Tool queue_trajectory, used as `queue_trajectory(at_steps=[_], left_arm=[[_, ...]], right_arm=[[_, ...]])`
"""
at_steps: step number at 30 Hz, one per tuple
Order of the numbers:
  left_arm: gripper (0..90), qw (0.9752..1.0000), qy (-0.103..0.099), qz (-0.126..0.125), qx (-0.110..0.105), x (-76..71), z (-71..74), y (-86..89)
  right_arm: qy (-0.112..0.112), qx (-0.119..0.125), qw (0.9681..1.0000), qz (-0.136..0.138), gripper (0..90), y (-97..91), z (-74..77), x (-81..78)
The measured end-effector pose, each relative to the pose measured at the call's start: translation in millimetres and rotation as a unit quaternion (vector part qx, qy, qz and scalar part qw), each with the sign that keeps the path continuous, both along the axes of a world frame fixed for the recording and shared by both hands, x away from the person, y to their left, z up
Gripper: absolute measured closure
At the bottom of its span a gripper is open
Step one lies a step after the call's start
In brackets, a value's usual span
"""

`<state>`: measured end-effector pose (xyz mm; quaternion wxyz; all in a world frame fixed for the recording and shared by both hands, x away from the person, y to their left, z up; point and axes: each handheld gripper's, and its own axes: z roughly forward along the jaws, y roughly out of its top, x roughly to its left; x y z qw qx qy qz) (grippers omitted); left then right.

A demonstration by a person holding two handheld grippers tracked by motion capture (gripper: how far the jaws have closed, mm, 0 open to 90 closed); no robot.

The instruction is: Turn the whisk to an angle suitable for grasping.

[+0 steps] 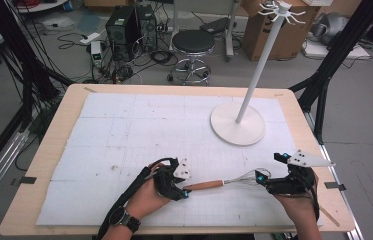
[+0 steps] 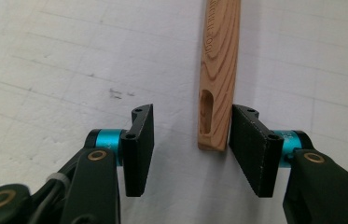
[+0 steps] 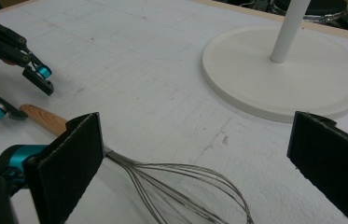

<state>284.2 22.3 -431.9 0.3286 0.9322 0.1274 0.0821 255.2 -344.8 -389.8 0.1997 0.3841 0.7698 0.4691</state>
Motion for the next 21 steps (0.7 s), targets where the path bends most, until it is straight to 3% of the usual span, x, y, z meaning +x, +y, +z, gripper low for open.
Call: queue_trajectory(at_steps=[4,10,15,21], left_arm=[[50.6,0.9998,-0.011,0.018,0.004,4.0,0.1,2.3],[45.4,0.999,-0.012,0.043,-0.003,11.3,-1.3,5.7],[39.5,0.998,0.006,0.062,-0.013,19.1,-3.1,9.7],[38.0,0.9966,0.008,0.08,-0.021,24.3,-4.4,11.0]], right_arm=[[-0.001,0.0,1.0,-0.001,2.4,-0.8,0.0,0.2],[-0.001,0.0,1.0,-0.001,2.5,-1.1,-0.1,0.1],[0.001,0.002,1.0,-0.003,2.5,-1.8,-0.3,0.0],[-0.001,0.0,1.0,-0.002,2.5,-2.0,-1.0,0.8]])
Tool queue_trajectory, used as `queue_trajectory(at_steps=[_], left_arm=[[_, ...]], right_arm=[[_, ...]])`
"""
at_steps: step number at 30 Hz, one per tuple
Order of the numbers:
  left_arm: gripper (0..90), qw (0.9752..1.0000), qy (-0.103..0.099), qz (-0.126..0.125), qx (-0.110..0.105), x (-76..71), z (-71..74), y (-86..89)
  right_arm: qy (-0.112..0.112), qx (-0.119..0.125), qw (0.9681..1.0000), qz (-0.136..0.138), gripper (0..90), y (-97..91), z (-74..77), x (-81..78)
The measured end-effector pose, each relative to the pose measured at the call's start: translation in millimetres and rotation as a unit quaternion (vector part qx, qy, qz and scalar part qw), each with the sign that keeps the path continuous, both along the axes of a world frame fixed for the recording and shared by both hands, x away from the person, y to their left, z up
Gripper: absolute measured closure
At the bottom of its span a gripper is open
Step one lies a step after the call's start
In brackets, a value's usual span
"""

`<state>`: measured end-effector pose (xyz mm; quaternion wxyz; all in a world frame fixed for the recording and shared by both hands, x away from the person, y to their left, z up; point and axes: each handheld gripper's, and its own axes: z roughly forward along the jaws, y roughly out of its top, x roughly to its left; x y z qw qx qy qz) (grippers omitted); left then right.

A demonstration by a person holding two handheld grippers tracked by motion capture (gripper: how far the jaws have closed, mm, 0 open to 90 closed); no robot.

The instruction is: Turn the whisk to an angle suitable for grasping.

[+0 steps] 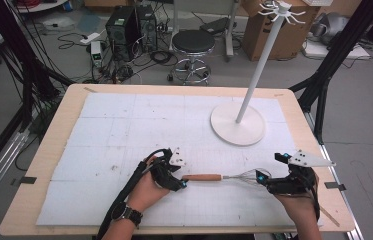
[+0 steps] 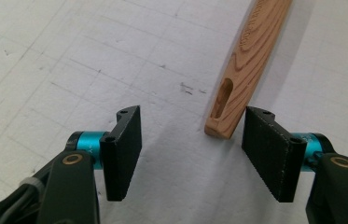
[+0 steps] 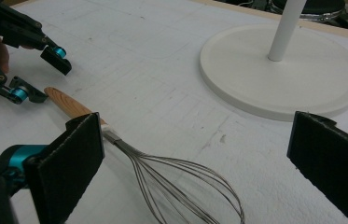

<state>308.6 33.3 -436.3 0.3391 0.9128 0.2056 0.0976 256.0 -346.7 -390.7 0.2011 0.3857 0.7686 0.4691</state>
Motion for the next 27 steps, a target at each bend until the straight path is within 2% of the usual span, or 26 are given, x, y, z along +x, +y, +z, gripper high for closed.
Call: queue_trajectory(at_steps=[5,10,14,19,23,27], left_arm=[[35.2,0.9999,0.011,0.004,-0.006,2.3,-0.1,2.6],[31.3,0.9993,0.024,-0.001,-0.029,0.3,6.1,11.3],[28.0,0.9983,0.03,0.002,-0.049,-1.6,13.5,29.7],[25.4,0.997,0.028,0.024,-0.069,-4.4,22.2,56.9],[22.4,0.9948,0.024,0.029,-0.095,-10.7,29.2,79.1],[16.9,0.9908,0.02,0.033,-0.129,-18.7,32.8,101.2]], right_arm=[[0.001,0.0,1.0,0.0,2.4,-0.5,-0.8,0.4],[0.003,0.001,1.0,0.0,2.5,-0.5,-1.5,0.5],[0.003,-0.002,1.0,0.001,2.4,-0.2,-1.7,0.5],[0.007,-0.01,0.9999,0.002,2.4,2.8,-3.5,1.3],[0.009,-0.016,0.9998,0.004,2.4,4.5,-4.9,1.8],[0.01,-0.022,0.9997,0.005,2.5,8.2,-5.8,3.1]])
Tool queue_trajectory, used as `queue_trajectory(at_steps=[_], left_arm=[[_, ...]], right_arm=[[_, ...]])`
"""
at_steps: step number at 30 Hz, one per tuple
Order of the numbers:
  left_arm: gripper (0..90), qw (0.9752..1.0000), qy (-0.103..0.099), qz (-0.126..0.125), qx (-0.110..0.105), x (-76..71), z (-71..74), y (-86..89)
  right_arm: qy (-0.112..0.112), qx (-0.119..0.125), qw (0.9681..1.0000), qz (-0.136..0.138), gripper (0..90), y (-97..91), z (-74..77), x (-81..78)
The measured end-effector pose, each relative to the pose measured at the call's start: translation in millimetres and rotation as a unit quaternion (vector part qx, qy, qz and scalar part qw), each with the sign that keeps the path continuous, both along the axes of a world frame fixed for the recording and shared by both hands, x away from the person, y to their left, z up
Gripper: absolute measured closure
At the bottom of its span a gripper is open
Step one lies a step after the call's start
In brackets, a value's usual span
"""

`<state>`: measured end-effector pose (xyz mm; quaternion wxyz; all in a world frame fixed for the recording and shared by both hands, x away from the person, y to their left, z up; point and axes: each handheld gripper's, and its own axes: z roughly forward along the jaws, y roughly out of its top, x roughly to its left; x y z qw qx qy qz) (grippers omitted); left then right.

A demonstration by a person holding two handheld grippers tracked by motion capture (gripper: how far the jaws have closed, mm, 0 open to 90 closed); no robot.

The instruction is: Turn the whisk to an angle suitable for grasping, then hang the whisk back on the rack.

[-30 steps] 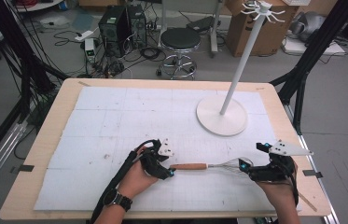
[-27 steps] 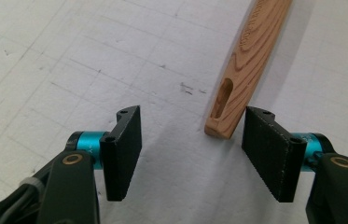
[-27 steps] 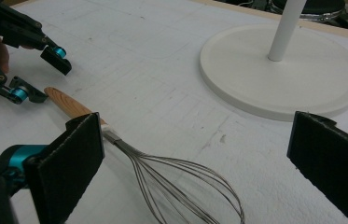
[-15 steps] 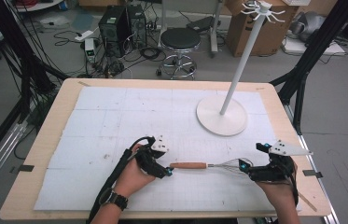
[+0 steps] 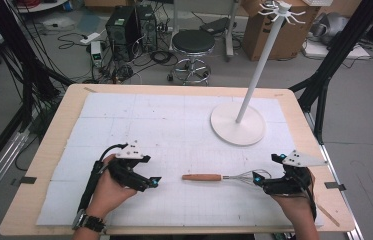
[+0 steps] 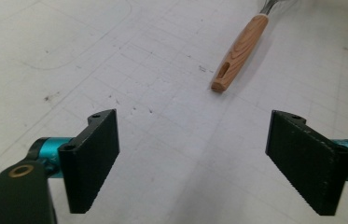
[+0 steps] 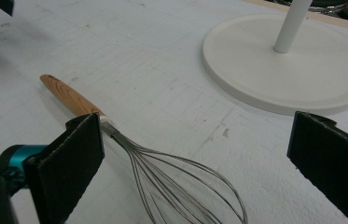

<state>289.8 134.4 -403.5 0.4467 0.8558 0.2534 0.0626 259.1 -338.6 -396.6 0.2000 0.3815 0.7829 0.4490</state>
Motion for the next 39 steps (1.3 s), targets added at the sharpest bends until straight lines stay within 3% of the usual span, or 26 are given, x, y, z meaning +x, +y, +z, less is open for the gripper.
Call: queue_trajectory(at_steps=[4,6,11,16,20,25,39], left_arm=[[14.0,0.9999,-0.004,0.005,-0.01,-4.3,3.8,13.2],[11.8,0.9995,-0.011,0.008,-0.027,-6.6,7.9,19.7],[6.1,0.9986,-0.022,-0.009,-0.046,-8.0,16.4,27.5],[2.0,0.9978,-0.023,-0.006,-0.062,-8.3,15.6,36.9],[1.6,0.9976,-0.018,-0.002,-0.066,-9.6,13.2,45.7],[1.6,0.9975,-0.025,0.009,-0.065,-13.5,15.5,52.7],[1.6,0.9972,-0.028,0.021,-0.066,-14.3,14.6,59.9]], right_arm=[[0.002,-0.006,1.0,0.002,2.5,3.3,-0.9,0.8],[0.002,-0.01,0.9999,0.002,2.4,5.2,-0.7,1.1],[0.003,-0.013,0.9999,0.006,2.4,9.6,0.2,1.9],[0.003,-0.01,0.9999,0.003,2.4,9.2,1.8,2.4],[0.001,-0.007,1.0,0.003,2.4,10.9,3.2,4.9],[0.002,-0.013,0.9998,0.015,2.4,18.9,2.1,9.3],[0.0,-0.015,0.9997,0.02,2.4,22.1,5.1,9.2]])
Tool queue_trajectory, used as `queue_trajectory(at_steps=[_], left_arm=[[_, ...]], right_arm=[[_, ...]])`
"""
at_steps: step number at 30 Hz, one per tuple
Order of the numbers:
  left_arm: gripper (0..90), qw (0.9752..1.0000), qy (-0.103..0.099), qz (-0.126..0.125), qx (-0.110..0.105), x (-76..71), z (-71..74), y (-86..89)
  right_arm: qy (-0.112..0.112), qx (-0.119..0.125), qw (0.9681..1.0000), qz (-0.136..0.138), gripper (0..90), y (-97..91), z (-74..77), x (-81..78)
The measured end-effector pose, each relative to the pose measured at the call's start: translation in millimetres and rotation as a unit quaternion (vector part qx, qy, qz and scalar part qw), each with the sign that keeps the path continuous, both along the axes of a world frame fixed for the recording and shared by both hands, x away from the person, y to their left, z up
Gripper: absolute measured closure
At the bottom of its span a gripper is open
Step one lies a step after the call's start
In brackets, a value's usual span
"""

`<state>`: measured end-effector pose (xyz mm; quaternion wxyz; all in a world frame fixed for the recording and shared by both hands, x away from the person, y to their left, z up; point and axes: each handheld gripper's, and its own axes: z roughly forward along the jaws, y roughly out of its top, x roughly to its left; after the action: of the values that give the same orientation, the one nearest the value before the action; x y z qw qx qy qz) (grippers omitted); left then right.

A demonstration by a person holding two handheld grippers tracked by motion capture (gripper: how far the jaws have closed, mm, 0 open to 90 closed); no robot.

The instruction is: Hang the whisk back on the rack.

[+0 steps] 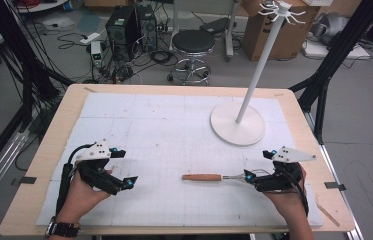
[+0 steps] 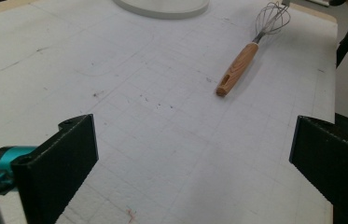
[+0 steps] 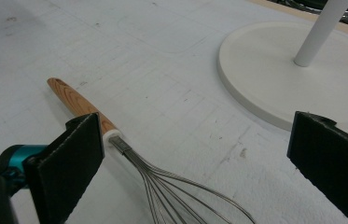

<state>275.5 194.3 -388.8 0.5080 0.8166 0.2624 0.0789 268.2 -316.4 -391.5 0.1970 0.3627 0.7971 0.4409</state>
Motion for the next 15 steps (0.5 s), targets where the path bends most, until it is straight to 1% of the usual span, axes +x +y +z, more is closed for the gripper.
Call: queue_trajectory(at_steps=[4,6,8,10,12,15], left_arm=[[1.6,1.0,0.004,0.007,0.0,0.9,-2.0,4.0],[1.6,1.0,0.002,0.009,0.0,0.9,-1.3,5.8],[1.6,1.0,0.0,0.009,-0.003,0.9,-0.4,6.5],[1.6,1.0,-0.001,0.009,-0.002,1.7,0.9,6.7],[1.6,1.0,-0.003,0.006,-0.003,2.6,1.7,6.0],[1.6,1.0,-0.003,0.001,-0.005,4.2,0.7,3.2]], right_arm=[[0.003,-0.003,0.9999,0.009,2.4,2.0,0.4,1.6],[0.004,-0.003,0.9999,0.015,2.4,3.5,1.5,2.5],[0.004,-0.008,0.9997,0.021,2.4,5.1,3.0,4.0],[0.007,-0.009,0.9996,0.026,2.4,7.8,5.5,6.6],[0.01,-0.017,0.9993,0.031,2.4,11.4,9.0,10.0],[0.017,-0.022,0.9985,0.048,2.4,16.4,16.0,16.9]])
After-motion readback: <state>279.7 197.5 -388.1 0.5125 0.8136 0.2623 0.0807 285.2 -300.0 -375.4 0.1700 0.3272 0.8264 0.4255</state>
